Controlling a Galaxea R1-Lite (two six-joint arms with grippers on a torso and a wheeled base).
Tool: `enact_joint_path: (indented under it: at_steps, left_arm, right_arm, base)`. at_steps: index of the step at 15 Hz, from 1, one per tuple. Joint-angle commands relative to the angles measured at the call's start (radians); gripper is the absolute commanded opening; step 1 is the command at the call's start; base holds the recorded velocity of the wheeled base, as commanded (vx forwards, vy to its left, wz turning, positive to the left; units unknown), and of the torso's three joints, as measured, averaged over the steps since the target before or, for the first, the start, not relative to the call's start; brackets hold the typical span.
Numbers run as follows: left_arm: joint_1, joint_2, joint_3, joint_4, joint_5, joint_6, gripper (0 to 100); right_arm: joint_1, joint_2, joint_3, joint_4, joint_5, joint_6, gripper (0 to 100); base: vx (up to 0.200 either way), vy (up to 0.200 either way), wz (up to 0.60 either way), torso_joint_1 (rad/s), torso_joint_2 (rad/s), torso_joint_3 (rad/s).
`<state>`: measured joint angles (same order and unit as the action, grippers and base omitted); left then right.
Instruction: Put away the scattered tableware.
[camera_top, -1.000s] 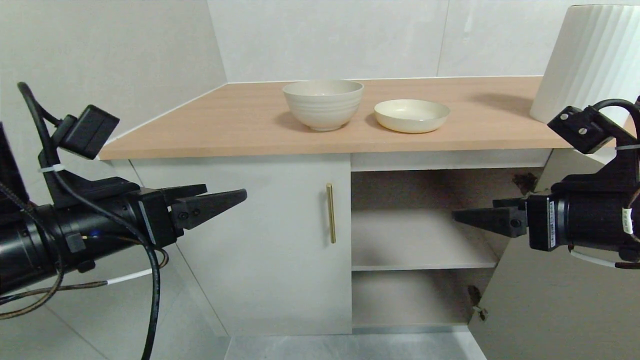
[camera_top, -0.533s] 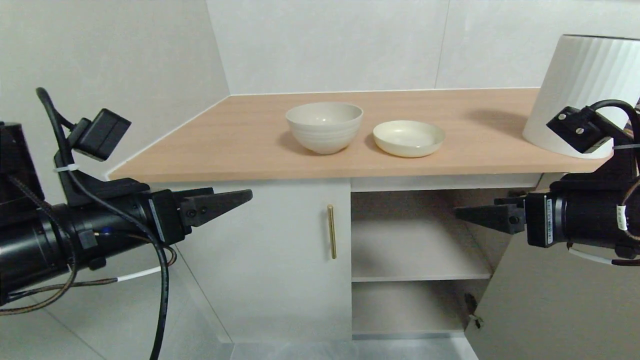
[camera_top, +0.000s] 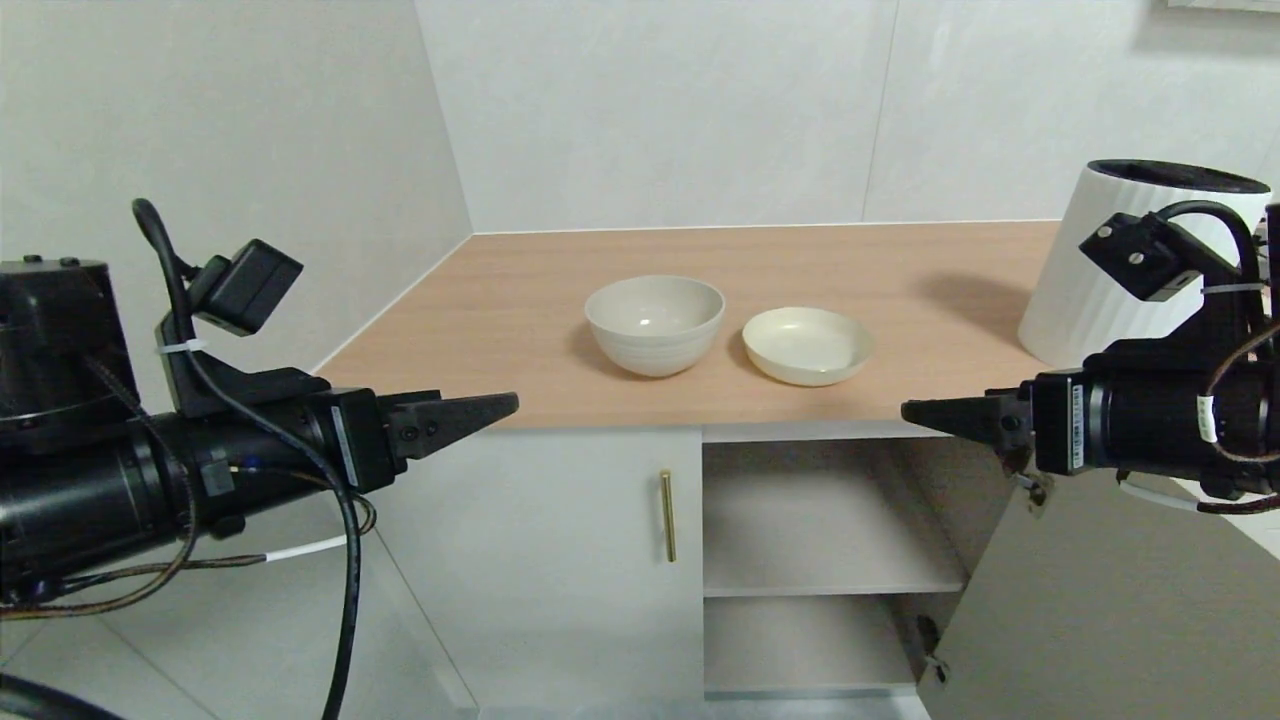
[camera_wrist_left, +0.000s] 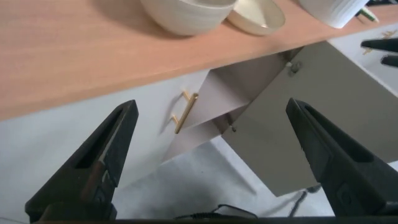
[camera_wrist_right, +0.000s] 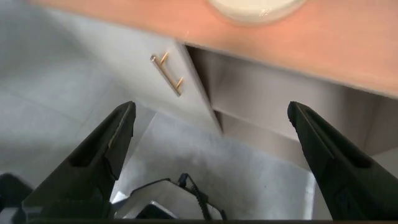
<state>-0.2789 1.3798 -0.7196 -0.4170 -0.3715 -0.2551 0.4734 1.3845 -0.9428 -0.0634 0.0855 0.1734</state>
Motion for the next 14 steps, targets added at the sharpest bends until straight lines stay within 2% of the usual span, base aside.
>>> enact_joint_path:
  at_steps: [1,5,7,8,9,10,11,12,13,14]
  left_arm:
    - [0.0,0.035,0.0,0.0,0.0,-0.001,100]
    - [0.001,0.07,-0.032,0.0,0.003,0.0,100]
    - [0.029,0.119,-0.192,0.026,0.002,0.0,100]
    - [0.032,0.148,-0.297,0.087,0.002,0.0,100]
    - [0.032,0.16,-0.373,0.192,0.003,0.0,100]
    - [0.032,0.166,-0.408,0.33,0.003,0.0,100]
    - [0.032,0.196,-0.405,0.409,-0.001,-0.003,100]
    - [0.032,0.26,-0.409,0.425,0.011,-0.003,100]
    - [0.027,0.282,-0.423,0.417,0.032,-0.023,100]
    - [0.007,0.288,-0.443,0.42,0.046,-0.084,100]
  right_arm:
    - [-0.007,0.031,-0.002,-0.004,-0.001,0.001,100]
    - [-0.025,0.053,-0.013,-0.078,0.005,-0.002,100]
    - [-0.058,0.137,-0.12,-0.087,-0.004,-0.032,100]
    - [-0.07,0.182,-0.191,-0.039,-0.004,-0.032,100]
    - [-0.072,0.215,-0.261,0.025,-0.007,-0.026,100]
    - [-0.07,0.232,-0.3,0.085,-0.017,-0.003,100]
    - [-0.07,0.252,-0.315,0.094,-0.018,0.041,100]
    - [-0.07,0.271,-0.334,0.102,-0.036,0.063,100]
    - [-0.07,0.283,-0.341,0.103,-0.059,0.066,100]
    - [-0.065,0.297,-0.343,0.105,-0.073,0.066,100]
  base:
    - [0.0,0.0,0.0,0.198,-0.49,-0.305]
    - [0.0,0.0,0.0,0.162,-0.41,-0.236]
    - [0.0,0.0,0.0,0.049,-0.1,-0.061]
    - [0.0,0.0,0.0,0.0,0.0,0.0]
    - [0.0,0.0,0.0,0.0,0.0,0.0]
    - [0.0,0.0,0.0,0.0,0.0,0.0]
    - [0.0,0.0,0.0,0.0,0.0,0.0]
    - [0.0,0.0,0.0,0.0,0.0,0.0]
    - [0.0,0.0,0.0,0.0,0.0,0.0]
    - [0.0,0.0,0.0,0.0,0.0,0.0]
